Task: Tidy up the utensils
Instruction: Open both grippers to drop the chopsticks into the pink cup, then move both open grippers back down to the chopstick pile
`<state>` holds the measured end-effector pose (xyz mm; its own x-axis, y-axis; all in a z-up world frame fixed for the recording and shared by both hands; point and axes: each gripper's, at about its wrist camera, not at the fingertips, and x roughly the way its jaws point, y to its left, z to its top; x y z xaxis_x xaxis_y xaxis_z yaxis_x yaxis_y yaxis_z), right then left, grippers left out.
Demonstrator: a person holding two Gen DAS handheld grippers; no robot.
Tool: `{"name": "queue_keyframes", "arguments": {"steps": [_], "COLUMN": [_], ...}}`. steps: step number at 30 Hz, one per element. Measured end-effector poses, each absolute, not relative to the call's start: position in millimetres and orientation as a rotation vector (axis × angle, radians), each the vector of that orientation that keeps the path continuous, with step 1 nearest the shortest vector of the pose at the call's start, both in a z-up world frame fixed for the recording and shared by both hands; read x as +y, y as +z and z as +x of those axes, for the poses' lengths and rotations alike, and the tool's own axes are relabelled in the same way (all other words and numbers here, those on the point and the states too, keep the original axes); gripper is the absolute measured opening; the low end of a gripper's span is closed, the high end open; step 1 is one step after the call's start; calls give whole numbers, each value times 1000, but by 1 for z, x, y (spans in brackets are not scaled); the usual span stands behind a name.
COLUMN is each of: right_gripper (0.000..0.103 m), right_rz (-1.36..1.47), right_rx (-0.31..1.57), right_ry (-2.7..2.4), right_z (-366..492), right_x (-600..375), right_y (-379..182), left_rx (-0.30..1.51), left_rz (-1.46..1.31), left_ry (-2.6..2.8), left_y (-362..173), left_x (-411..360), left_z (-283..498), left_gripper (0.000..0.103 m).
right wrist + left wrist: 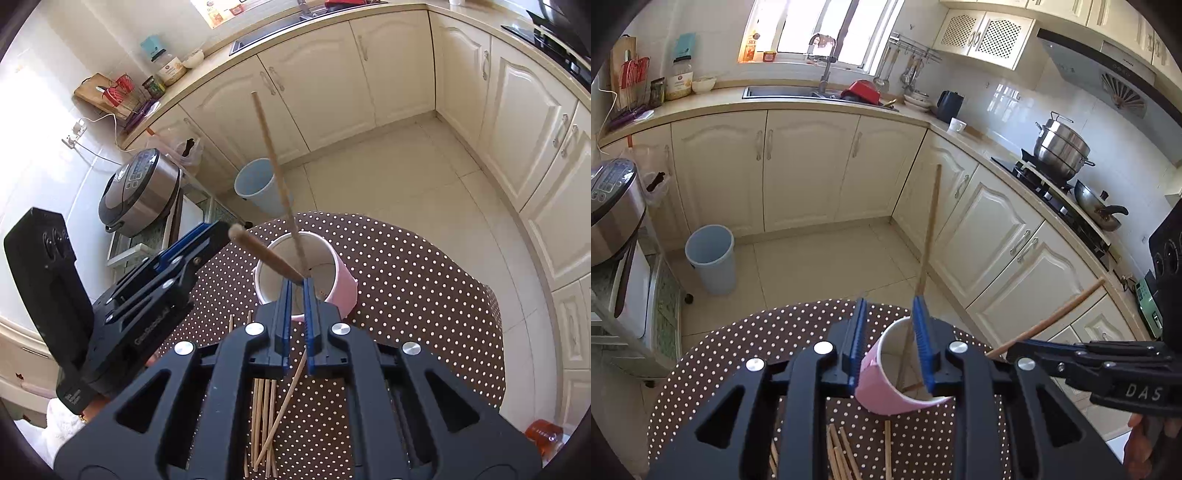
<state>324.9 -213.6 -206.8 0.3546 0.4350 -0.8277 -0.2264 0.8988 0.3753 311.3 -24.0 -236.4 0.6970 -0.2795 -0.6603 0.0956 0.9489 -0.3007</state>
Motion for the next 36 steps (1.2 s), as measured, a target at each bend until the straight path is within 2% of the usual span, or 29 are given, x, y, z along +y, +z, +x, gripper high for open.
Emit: {"name": "queue_keyframes", "arguments": {"steps": [6,14,28,36], "right_gripper": [25,25,25,25], "right_rz": [207,203,162,128], "right_rx": [1113,1129,1299,1361], "right_ry": [416,398,364,359], "right_z": [308,271,225,214], "right_x": [-216,-215,-190,-183], "right_y": [-201,-211,-286,-315], "left_rx": [791,889,1266,1336], "left_rz": [-247,-257,-213,-167], "left_ry": [-200,-145,-45,-24], "left_y": [-231,-243,-338,-374], "left_x": [-11,19,41,38], "left_z": [286,246,195,188], "left_gripper": [30,32,32,33]}}
